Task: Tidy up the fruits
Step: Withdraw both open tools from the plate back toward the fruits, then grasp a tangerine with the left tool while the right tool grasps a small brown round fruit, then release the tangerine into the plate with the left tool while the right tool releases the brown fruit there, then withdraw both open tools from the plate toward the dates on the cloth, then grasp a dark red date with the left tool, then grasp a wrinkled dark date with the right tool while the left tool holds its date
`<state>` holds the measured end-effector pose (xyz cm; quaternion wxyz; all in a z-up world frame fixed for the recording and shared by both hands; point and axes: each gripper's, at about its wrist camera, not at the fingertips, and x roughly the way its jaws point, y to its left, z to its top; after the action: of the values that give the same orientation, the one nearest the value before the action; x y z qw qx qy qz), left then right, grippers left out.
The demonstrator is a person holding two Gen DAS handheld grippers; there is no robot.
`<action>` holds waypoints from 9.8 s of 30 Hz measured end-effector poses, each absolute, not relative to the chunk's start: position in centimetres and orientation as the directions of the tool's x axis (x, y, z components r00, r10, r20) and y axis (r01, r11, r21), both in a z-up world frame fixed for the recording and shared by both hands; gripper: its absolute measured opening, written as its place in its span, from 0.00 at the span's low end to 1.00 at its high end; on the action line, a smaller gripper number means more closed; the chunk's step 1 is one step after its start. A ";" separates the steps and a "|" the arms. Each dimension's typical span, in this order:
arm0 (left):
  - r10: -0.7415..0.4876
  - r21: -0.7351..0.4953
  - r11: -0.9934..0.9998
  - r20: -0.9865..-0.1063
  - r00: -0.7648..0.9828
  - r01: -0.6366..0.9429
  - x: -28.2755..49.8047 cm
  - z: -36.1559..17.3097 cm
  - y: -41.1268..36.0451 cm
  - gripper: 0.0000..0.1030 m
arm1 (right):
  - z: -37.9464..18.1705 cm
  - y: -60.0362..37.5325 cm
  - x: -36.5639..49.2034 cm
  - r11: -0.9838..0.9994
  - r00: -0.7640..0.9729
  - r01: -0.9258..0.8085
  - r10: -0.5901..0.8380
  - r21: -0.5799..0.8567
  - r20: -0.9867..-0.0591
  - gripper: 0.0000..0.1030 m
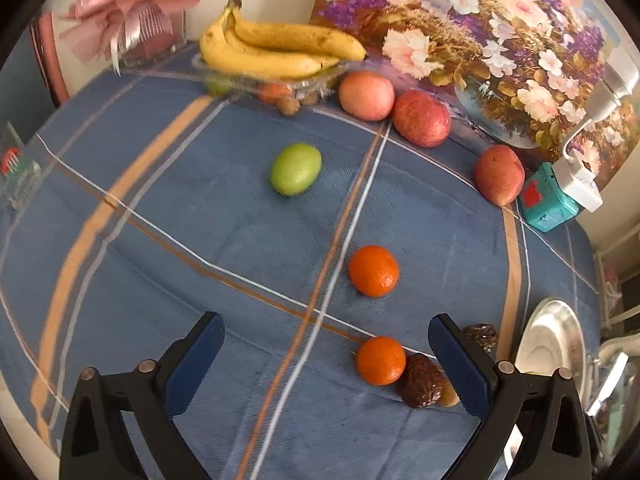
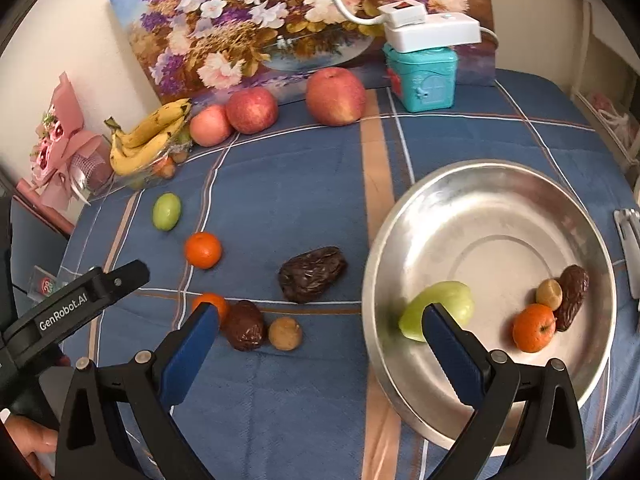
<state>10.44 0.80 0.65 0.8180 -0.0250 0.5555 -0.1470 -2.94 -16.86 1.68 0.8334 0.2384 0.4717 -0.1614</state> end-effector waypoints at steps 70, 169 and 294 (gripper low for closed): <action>-0.449 -0.428 0.893 -0.865 0.224 0.139 10.2 -0.3 0.5 0.36 | -1.6 -15.6 -1.1 0.797 0.470 0.463 0.149 0.387 -0.870 0.25; -0.186 -0.096 0.943 -0.946 0.266 0.318 9.1 -2.6 -5.2 1.00 | -0.3 -23.2 -5.6 0.762 0.319 0.646 -0.201 0.056 -0.926 0.95; -0.461 -0.433 0.885 -0.870 0.177 0.173 11.6 -1.7 -0.2 0.36 | -3.8 -15.0 4.0 0.966 0.338 0.257 -0.106 -0.017 -0.935 0.35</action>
<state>11.63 -0.17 -1.74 0.7581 -0.1185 0.6063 -0.2090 4.01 -14.99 -3.82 0.8151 0.0670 0.5645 -0.1115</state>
